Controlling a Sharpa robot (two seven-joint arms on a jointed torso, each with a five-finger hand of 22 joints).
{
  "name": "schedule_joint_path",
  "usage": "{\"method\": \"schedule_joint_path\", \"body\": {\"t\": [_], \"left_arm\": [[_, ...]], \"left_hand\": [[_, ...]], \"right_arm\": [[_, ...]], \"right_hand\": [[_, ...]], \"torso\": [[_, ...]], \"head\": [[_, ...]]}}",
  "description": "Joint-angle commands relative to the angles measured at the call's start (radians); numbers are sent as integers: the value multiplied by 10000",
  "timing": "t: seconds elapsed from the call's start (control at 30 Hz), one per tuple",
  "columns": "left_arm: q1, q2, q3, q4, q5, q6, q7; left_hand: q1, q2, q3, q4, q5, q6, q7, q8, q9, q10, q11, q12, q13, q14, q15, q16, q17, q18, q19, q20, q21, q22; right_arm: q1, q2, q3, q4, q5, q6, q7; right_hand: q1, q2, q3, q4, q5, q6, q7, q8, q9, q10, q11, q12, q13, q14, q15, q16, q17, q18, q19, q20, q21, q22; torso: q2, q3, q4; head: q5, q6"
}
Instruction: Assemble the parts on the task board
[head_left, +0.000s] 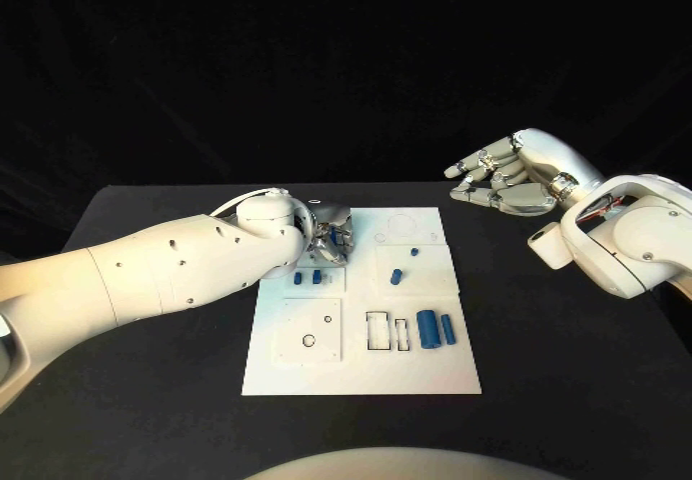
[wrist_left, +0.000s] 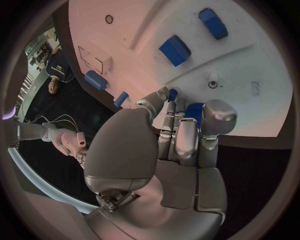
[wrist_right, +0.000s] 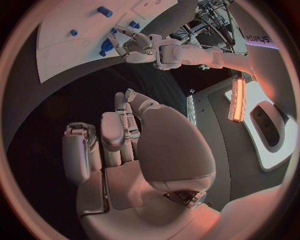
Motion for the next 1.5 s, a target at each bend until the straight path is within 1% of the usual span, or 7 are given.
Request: {"method": "schedule_joint_path", "body": {"t": [0.03,0.23,0.37,0.43,0.77,1.17,1.5], "left_arm": [[-81,-29,-53,-11,22,333,-82],[-88,-26,-53,9,23,382,-26],[-90,-19,-53,13,23,438,15],[-91,-20,-53,13,23,481,22],[-97,8,-53,29,24,503,101],[-107,66,-53,-70,29,446,113],[-119,135,-51,-190,29,136,237]], "left_hand": [[4,-27,31,4,-16,2,-10,-24,7,-44,-6,-45,10,80,44,61,7,-108,95,25,-30,-1],[53,43,114,-19,8,101,-22,-3,26,167,-53,77,69,89,16,89,45,-109,113,19,15,48],[124,114,245,-64,10,191,-46,12,40,447,-126,202,122,100,-38,121,94,-112,133,-12,73,108],[158,120,297,-98,2,232,-68,20,46,546,-159,240,140,104,-62,134,115,-118,142,-29,115,149],[189,153,427,-154,-25,348,-97,41,62,727,-211,285,167,110,-103,159,151,-135,155,-68,194,233],[130,179,501,-147,-41,455,-121,57,75,894,-248,288,182,111,-134,167,156,-147,165,-95,248,292],[129,312,797,-240,-56,848,-201,127,126,1401,-355,84,207,128,-225,212,212,-160,187,-180,308,378]], "right_arm": [[-8,9,1,6,-85,139,21],[-9,31,1,-8,57,151,35],[-9,40,1,-21,120,154,38],[-9,38,1,-23,130,159,32],[-9,52,1,-25,140,204,17],[-9,54,2,-11,141,277,-14],[-9,53,2,-5,141,330,-39]], "right_hand": [[-98,4,-12,51,-32,31,70,27,13,81,-8,-36,-7,299,-1,36,9,-57,540,23,36,1553],[-98,5,-12,52,-36,35,68,28,14,87,-9,-45,-16,302,-2,50,21,-56,537,22,31,1549],[-97,6,-13,52,-37,36,67,29,14,89,-9,-48,-20,303,-2,55,26,-56,536,22,30,1548],[-97,6,-13,52,-37,36,67,29,14,89,-9,-48,-20,303,-2,55,26,-56,536,22,30,1548],[-99,8,-13,54,-39,38,67,29,15,93,-9,-52,-25,309,-2,84,54,-62,548,22,54,1570],[-119,13,-23,70,-50,46,67,31,16,116,-9,-71,-48,321,-2,134,99,-68,558,22,77,1591],[-124,22,-24,78,-53,52,64,34,17,129,-11,-81,-60,328,-3,166,128,-71,562,23,86,1600]], "torso": [[3,1,0],[1,-6,-6],[3,0,0],[0,6,1],[1,4,-7],[1,4,-1],[3,-8,-4]], "head": [[-4,-4],[16,-7],[24,-15],[34,-25],[34,-18],[40,-14],[68,-46]]}}
